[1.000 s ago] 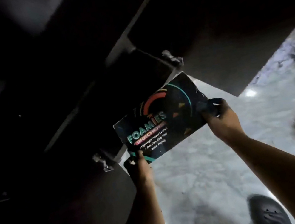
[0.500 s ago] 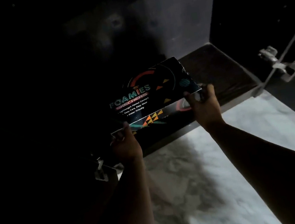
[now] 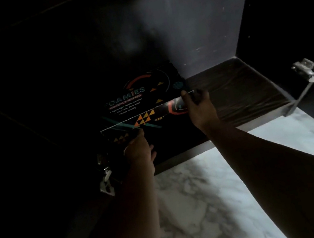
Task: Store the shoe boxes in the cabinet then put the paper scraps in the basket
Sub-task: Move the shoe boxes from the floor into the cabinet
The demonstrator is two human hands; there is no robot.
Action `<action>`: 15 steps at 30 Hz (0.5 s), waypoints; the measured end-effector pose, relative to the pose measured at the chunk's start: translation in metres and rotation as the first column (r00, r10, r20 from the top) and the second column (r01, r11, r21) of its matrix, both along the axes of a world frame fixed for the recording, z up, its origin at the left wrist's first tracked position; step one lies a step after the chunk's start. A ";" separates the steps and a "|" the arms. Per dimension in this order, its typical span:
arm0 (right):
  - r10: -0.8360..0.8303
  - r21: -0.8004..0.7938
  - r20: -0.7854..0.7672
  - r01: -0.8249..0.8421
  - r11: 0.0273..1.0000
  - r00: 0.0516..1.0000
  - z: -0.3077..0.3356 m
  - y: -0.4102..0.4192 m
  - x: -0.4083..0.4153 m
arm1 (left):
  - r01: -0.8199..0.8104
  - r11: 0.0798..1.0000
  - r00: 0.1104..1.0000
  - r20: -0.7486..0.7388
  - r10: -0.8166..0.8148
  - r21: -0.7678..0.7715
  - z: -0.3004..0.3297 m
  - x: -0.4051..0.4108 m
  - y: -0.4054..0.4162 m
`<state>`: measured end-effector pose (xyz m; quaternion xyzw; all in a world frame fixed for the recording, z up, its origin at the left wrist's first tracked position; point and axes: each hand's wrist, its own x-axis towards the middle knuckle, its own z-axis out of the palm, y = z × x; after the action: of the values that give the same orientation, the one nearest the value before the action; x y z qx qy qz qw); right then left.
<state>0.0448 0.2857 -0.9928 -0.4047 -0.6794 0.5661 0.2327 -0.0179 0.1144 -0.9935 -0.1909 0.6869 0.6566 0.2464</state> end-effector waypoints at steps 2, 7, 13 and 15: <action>-0.074 -0.027 -0.002 0.074 0.997 0.997 -0.006 -0.004 0.023 | 0.102 0.990 0.993 -0.053 -0.108 -0.099 -0.015 0.019 0.006; -0.251 0.077 0.047 0.247 0.966 0.967 -0.024 -0.017 0.111 | 0.416 0.867 0.893 -0.060 -0.447 -0.275 -0.087 0.077 0.028; -0.305 0.100 0.253 0.289 0.952 0.918 -0.026 -0.021 0.257 | 0.723 0.619 0.649 -0.007 -0.761 -0.305 -0.102 0.184 0.077; -0.393 0.099 0.313 0.381 0.919 0.865 -0.021 -0.021 0.316 | 0.794 0.505 0.530 -0.020 -0.848 -0.339 -0.077 0.231 0.094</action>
<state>0.3606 0.2648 -1.0133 -0.6166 -0.6231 0.4213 0.2325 0.2126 0.2080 -1.0704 0.1867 0.8015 0.3667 0.4339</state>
